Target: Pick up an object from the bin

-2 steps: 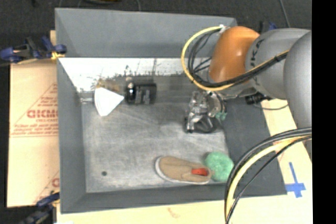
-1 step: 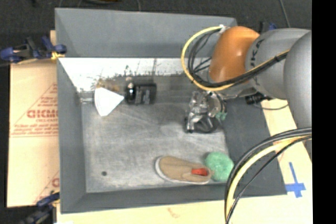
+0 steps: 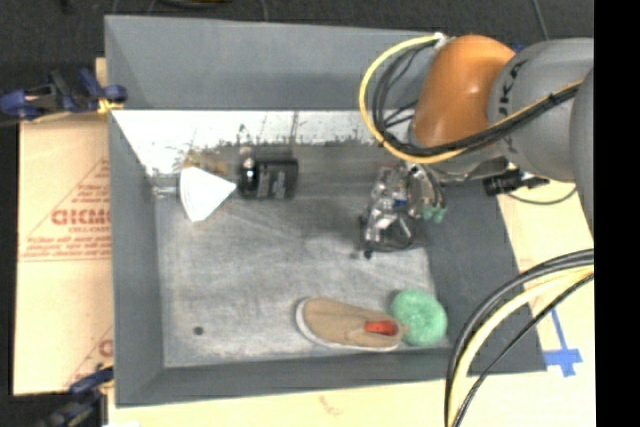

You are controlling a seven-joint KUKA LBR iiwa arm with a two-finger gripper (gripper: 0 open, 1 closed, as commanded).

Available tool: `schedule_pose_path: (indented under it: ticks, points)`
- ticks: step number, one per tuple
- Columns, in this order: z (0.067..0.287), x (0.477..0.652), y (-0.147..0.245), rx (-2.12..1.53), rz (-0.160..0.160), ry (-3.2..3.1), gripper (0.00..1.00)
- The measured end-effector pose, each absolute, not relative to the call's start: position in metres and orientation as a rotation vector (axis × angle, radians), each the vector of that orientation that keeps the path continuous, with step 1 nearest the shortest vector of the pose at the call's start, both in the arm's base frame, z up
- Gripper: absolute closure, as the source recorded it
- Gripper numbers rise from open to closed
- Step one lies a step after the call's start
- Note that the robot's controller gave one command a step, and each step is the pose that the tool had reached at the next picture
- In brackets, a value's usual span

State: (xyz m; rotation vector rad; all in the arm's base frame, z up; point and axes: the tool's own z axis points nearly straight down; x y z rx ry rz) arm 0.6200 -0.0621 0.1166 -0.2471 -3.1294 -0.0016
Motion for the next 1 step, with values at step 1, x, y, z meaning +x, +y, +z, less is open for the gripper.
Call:
schedule_pose_path:
  ticks: [1]
  points:
    - [0.1634,0.6234,-0.0632,-0.249,0.001,-3.140,1.00]
